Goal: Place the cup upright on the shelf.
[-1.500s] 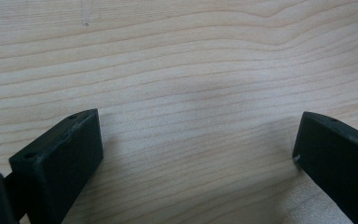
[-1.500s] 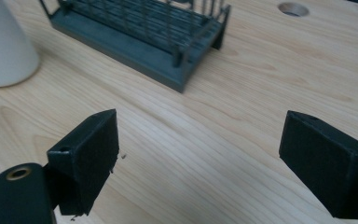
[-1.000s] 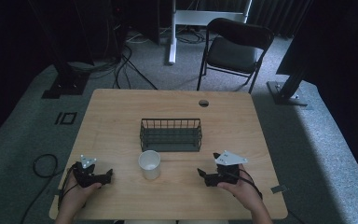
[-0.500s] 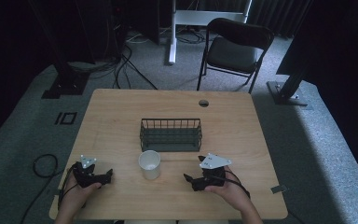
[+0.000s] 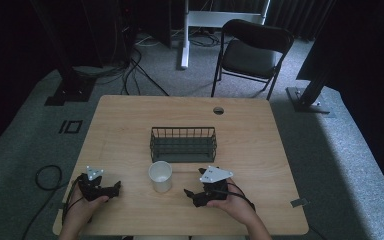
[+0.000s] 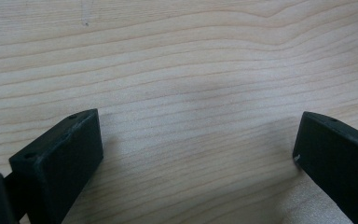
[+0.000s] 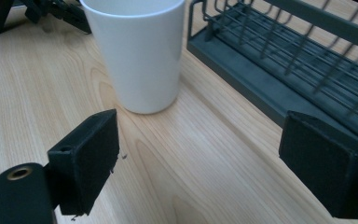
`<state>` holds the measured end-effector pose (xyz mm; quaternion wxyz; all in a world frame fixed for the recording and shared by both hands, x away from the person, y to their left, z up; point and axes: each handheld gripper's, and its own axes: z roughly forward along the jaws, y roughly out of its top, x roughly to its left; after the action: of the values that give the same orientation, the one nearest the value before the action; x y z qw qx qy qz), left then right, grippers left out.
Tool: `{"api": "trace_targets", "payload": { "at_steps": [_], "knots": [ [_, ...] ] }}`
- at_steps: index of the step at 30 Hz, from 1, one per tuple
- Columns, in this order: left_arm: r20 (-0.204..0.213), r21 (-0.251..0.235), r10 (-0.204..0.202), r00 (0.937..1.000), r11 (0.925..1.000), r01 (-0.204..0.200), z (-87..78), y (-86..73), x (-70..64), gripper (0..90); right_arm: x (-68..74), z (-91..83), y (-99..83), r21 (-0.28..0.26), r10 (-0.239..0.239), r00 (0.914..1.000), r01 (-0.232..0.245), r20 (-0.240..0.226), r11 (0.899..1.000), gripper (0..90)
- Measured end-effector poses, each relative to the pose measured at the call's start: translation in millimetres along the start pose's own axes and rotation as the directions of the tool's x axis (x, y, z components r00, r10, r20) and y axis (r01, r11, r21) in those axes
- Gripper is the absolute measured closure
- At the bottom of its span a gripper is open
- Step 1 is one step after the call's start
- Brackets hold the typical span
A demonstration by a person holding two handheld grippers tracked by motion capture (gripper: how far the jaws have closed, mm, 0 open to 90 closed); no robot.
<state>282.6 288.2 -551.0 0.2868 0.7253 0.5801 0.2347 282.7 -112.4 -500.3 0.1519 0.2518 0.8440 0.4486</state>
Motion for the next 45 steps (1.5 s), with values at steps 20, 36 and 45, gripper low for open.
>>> {"api": "trace_targets", "payload": {
  "at_steps": [20, 36, 45],
  "knots": [
    [0.000, 0.000, 0.000, 1.0000, 1.0000, 0.000, 0.0, 0.0, 0.0, 1.8, 17.6, 36.3, 16.1, -0.005, -0.035, 0.9974, 0.035, -0.063, 0.999, 12.6],
    [0.000, 0.000, 0.000, 1.0000, 1.0000, 0.000, 0.0, 0.0, 0.0, 1.8, 25.8, 60.4, 34.8, -0.017, -0.066, 0.9937, 0.065, -0.090, 0.998, 12.6],
    [0.000, 0.000, 0.000, 1.0000, 1.0000, 0.000, 0.0, 0.0, 0.1, 1.8, 27.0, 70.6, 41.8, -0.024, -0.070, 0.9926, 0.068, -0.099, 0.997, 12.6]
  ]
}}
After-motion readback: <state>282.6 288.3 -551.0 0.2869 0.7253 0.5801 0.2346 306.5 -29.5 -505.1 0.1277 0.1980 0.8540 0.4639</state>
